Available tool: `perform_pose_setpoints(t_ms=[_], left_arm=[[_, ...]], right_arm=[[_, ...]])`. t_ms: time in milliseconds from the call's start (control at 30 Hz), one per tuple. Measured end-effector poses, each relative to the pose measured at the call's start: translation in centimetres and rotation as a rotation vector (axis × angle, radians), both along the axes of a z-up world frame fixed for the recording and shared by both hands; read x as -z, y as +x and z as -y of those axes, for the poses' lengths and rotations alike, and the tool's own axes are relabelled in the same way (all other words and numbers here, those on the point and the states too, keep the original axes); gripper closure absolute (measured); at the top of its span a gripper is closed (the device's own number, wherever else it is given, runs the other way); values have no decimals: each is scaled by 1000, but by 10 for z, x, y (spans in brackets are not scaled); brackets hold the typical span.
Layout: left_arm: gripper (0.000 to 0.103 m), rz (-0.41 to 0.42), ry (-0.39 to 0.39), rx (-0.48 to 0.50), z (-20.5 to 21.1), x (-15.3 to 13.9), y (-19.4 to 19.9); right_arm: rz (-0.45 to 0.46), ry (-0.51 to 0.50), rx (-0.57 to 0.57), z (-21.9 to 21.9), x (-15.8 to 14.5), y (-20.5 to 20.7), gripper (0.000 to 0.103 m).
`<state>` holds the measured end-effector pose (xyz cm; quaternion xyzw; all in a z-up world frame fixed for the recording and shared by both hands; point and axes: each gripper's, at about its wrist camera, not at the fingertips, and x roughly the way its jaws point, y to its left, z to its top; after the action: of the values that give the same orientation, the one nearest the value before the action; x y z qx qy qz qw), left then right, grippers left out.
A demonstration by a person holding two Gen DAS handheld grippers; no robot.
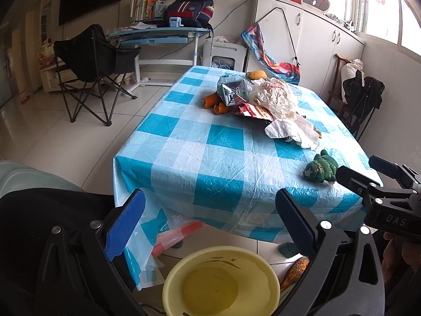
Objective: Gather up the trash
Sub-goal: 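Reach the right gripper to the green knitted toy and grasp it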
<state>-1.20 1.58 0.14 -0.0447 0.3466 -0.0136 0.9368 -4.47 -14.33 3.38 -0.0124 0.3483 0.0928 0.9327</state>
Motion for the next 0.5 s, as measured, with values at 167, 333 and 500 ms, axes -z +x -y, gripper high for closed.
perform_pose_setpoints(t_ms=[167, 333, 500], left_arm=[[7, 5, -1, 0, 0, -1, 0], [7, -7, -5, 4, 1, 2, 2], [7, -15, -12, -1, -2, 4, 1]], right_arm=[[-16, -4, 1, -3, 2, 7, 6], [-48, -10, -2, -7, 11, 18, 8], [-108, 3, 23, -4, 25, 34, 20]])
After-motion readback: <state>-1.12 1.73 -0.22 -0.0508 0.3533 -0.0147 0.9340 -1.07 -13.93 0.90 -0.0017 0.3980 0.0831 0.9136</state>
